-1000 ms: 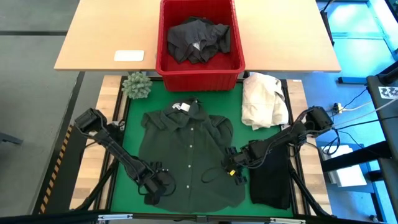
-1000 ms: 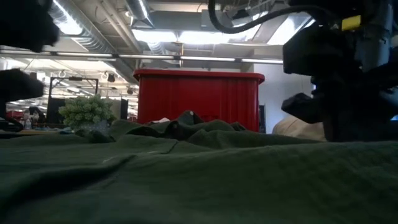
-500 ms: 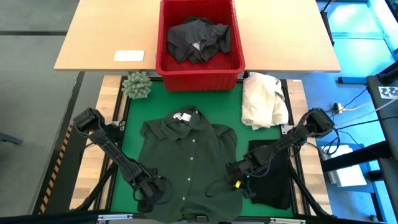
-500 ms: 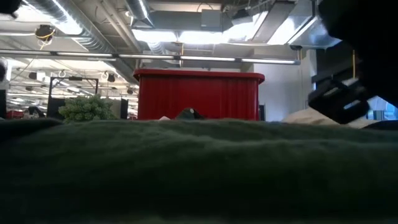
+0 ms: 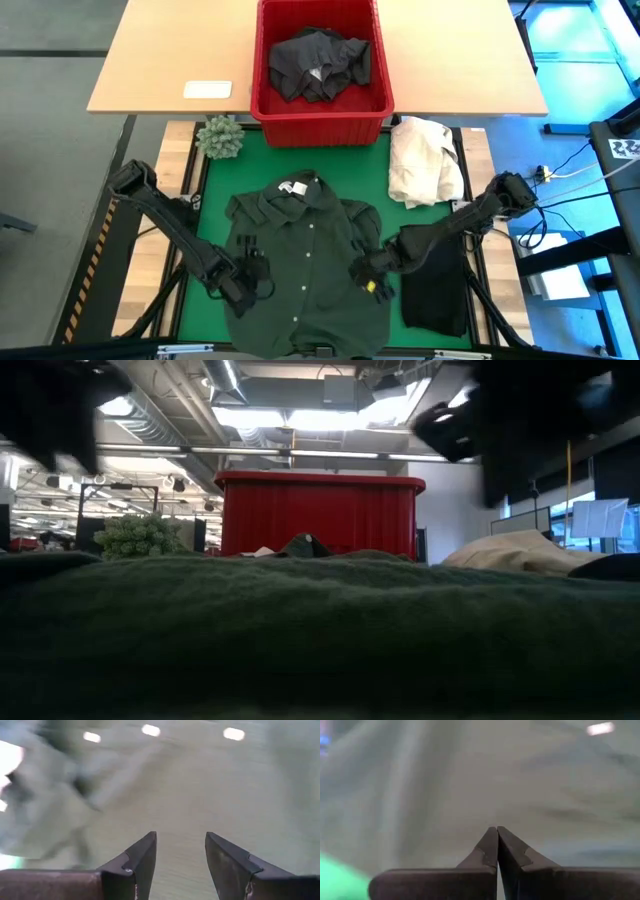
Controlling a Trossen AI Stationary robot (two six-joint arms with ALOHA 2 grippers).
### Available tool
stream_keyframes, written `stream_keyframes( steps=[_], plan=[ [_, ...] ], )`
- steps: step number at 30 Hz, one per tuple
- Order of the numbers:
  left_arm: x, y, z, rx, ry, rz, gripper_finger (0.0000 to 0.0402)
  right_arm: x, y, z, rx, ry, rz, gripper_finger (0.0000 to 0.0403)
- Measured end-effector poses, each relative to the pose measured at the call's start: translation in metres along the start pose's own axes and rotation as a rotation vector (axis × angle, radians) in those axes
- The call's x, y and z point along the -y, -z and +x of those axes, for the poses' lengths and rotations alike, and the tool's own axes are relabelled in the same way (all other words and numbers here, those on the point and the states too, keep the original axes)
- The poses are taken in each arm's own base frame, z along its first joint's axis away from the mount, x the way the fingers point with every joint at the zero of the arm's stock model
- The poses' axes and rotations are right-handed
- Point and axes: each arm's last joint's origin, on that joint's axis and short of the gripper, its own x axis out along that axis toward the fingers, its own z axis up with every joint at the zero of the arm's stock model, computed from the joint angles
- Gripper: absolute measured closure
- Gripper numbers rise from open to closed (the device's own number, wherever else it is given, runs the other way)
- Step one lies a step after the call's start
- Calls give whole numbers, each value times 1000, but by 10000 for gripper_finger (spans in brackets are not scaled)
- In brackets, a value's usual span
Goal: Fold laundry
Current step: Fold the green polo shirt
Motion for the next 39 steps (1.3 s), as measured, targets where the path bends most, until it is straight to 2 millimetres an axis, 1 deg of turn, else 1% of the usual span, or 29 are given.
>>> stream_keyframes(
  steps=[2, 4, 7, 10, 13, 17, 21, 23, 27, 31, 35, 39],
  plan=[
    [-17, -7, 1, -2, -36, -2, 239, 21, 1, -2, 47, 35, 23, 401],
    [-36, -13, 5, -8, -61, -8, 239, 41, 8, -1, 72, 45, 52, 401],
    [-71, -14, 11, -20, -106, -41, 239, 68, 18, 0, 120, 48, 86, 401],
    [-107, -8, 14, 2, -136, -125, 239, 86, 29, 3, 129, 78, 127, 401],
    [-138, 0, 19, 49, -112, -244, 239, 94, 41, 8, 91, 93, 157, 402],
    [-168, 13, 33, 59, -44, -391, 239, 99, 53, 13, 56, 112, 185, 402],
    [-192, 29, 54, -2, -3, -512, 239, 99, 53, 15, 91, 110, 181, 402],
    [-202, 34, 62, 3, 18, -570, 239, 98, 55, 13, 121, 94, 178, 402],
    [-223, 40, 68, 17, 16, -654, 239, 95, 59, 4, 188, 98, 187, 402],
    [-245, 45, 76, 15, -6, -712, 239, 92, 65, -1, 257, 105, 210, 403],
    [-264, 51, 88, -6, 45, -770, 239, 91, 70, 1, 247, 102, 216, 403],
    [-272, 56, 104, -42, 120, -792, 239, 91, 71, 2, 246, 109, 210, 403]
  ],
)
